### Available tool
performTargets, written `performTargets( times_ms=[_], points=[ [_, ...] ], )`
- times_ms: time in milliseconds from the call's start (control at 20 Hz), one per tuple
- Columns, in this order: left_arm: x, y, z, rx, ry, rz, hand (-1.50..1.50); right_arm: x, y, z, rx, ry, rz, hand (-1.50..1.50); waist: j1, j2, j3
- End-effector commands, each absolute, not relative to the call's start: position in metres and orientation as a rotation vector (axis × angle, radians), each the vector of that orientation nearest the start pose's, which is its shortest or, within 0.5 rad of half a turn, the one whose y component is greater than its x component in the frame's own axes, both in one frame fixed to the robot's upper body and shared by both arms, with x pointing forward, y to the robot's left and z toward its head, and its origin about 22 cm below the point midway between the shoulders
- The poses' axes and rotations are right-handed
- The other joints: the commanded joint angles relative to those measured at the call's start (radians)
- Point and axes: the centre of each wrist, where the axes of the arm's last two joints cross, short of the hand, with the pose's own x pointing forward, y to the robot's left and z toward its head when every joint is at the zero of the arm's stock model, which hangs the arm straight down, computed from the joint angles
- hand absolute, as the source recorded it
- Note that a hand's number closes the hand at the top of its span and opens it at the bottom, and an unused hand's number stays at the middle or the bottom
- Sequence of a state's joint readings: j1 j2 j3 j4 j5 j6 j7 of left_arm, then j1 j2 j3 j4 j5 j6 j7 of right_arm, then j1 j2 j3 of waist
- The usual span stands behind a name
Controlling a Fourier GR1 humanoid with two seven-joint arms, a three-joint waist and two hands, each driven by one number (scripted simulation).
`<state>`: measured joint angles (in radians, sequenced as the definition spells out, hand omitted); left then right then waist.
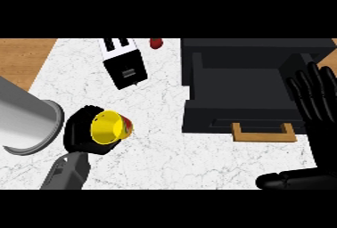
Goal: Pick up the cup, place it into the drawer and close the drawer
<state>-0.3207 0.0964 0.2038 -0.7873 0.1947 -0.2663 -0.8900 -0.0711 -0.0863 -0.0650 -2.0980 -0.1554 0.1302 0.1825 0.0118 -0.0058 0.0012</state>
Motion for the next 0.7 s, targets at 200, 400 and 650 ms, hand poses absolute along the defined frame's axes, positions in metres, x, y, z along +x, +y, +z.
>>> performTargets(
  times_ms=[200, 400, 650],
  points=[
    [0.3, 0.229, -0.017, -0.368, -2.089, 0.126, 1.5, 0.216, -0.254, 0.137, 0.13, -1.978, 0.135, -1.5, -0.002, 0.001, 0.0],
    [0.314, 0.204, 0.042, -0.407, -2.08, 0.119, 1.5, 0.203, -0.243, 0.134, 0.139, -1.977, 0.123, -1.5, -0.007, -0.001, 0.0],
    [0.34, 0.182, 0.075, -0.386, -2.116, 0.107, 1.5, 0.207, -0.25, 0.14, 0.154, -1.995, 0.132, -1.5, -0.017, 0.005, -0.001]
  ],
)
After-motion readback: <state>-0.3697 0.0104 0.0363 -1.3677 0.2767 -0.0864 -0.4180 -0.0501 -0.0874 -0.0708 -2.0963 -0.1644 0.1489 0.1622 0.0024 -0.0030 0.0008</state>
